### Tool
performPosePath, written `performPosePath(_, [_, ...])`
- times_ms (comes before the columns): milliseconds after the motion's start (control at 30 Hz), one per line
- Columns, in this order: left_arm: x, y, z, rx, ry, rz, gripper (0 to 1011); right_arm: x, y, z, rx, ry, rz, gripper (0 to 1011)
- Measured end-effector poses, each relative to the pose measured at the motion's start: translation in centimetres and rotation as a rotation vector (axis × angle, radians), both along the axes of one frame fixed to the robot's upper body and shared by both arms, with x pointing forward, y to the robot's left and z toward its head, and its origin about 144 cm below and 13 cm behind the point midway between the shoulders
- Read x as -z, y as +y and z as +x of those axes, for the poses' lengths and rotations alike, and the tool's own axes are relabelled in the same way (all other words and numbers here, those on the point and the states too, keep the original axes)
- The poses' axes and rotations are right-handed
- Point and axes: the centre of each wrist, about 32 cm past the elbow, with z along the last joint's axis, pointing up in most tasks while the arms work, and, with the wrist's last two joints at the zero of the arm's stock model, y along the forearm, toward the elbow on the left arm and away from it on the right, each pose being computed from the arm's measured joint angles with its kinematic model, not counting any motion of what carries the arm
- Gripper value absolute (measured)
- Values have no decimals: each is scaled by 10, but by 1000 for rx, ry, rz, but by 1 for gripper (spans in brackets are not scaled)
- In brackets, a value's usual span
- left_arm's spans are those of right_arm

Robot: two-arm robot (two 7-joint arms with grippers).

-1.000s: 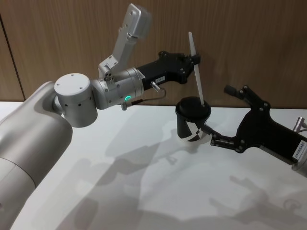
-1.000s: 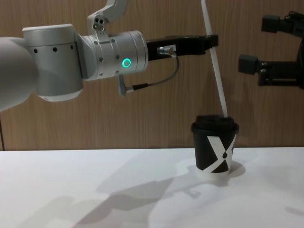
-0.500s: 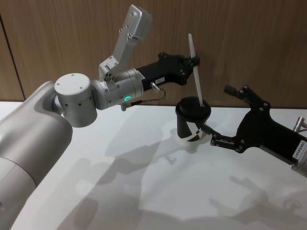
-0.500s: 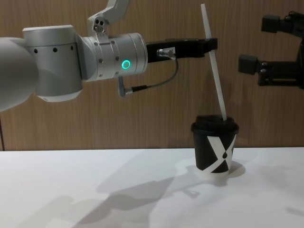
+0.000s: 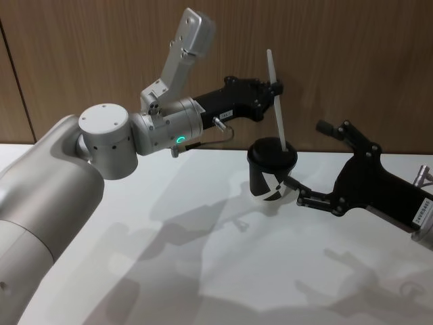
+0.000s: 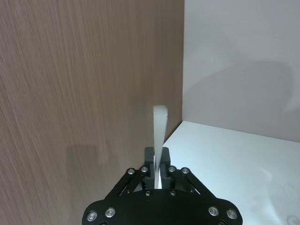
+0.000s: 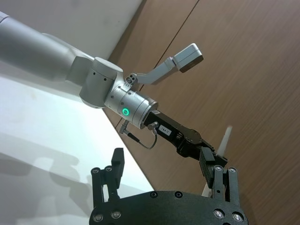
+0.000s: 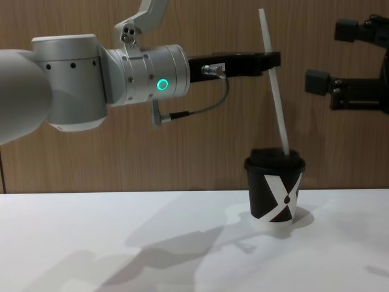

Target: Pick up the straw with one hand, pass it to the other hand, and insert it into the cup.

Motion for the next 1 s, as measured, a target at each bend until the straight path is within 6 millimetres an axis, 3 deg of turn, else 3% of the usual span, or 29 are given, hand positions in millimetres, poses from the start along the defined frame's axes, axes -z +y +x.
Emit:
performPosePath(433, [1,-1,1,2,2,0,417,0,0,0,0,0,0,1001])
performPosePath(800, [1,-1,1,1,1,0,802,0,0,0,0,0,0,1001])
performPosePath(1000, [2,0,-1,1,-3,-4,941,0,0,0,0,0,1,1001])
